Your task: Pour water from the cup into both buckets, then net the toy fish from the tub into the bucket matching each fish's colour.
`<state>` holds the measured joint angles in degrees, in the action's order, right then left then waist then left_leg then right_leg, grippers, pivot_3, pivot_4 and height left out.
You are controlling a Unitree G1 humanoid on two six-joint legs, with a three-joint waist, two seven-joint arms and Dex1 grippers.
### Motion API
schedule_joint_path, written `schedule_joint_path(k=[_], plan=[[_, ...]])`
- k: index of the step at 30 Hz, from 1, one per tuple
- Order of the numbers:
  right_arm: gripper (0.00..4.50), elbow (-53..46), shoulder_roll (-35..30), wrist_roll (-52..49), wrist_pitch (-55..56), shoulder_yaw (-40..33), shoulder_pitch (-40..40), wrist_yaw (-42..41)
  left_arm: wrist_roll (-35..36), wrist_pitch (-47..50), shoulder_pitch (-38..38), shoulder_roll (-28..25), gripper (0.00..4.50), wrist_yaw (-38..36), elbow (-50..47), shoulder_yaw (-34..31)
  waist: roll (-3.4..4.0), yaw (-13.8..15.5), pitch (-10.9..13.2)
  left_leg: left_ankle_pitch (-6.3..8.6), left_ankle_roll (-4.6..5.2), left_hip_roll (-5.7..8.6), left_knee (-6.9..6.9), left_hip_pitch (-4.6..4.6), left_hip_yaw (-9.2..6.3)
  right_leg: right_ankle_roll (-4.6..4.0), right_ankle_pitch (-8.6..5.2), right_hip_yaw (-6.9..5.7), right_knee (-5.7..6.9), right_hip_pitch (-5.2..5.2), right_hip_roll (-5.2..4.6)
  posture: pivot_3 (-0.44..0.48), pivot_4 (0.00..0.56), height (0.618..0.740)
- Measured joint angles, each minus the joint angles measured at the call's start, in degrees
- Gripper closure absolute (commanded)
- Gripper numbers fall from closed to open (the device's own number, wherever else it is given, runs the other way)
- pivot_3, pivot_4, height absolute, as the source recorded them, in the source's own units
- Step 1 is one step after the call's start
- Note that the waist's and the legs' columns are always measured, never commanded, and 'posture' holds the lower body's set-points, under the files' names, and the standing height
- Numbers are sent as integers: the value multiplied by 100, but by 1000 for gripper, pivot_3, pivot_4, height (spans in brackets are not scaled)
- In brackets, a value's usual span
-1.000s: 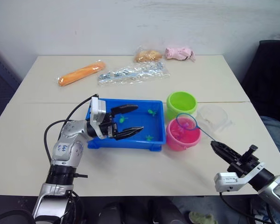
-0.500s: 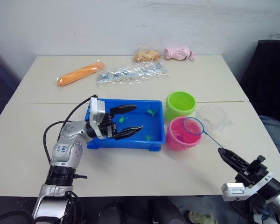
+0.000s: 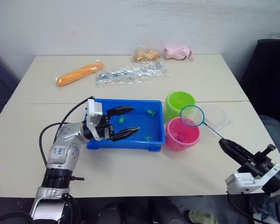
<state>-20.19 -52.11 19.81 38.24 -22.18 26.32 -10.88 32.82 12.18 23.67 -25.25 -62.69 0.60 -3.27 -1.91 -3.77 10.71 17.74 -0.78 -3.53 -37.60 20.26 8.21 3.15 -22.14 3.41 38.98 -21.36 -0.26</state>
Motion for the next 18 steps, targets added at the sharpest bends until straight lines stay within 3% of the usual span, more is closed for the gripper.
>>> schedule_joint_path(k=[3, 5, 9, 14, 18], plan=[[4500, -329, -165, -2437, -904, 675, -200, -1039, 124, 103, -194, -205, 58, 91, -172, -280, -1, -11, 1, 0, 0, -2, 6, -1, -3, 0, 0, -1, -1, 2, 0, 0, 150, 740], [4500, -620, -153, -3857, -1600, 1150, -791, -1600, 229, 177, -427, -381, 58, 244, -322, -655, -3, -59, 3, 1, 1, -5, 4, 1, -6, 2, 1, -2, -2, 1, -1, 0, 150, 740], [4500, -721, 17, -4771, -2440, 1529, -2073, -1993, 318, 256, -900, -750, 58, 434, -618, -1158, -20, -95, 10, 3, 7, -5, 3, 5, -9, 5, 3, -6, -9, 0, -5, 0, 150, 740], [4500, -245, 641, -5205, -3911, 2596, -3826, -2642, 428, 434, -1802, -1520, 58, 489, -657, -2250, -26, -110, 15, 4, 6, -8, 16, 10, -12, 2, 3, -15, -18, -15, -11, 0, 150, 740], [4500, 100, 1119, -5158, -4924, 3026, -4573, -2692, 528, 487, -2404, -1550, 58, 660, -767, -2848, -22, -49, 17, 11, 18, -4, 24, 26, -18, 1, 3, -29, -43, -18, -26, 0, 150, 740]])
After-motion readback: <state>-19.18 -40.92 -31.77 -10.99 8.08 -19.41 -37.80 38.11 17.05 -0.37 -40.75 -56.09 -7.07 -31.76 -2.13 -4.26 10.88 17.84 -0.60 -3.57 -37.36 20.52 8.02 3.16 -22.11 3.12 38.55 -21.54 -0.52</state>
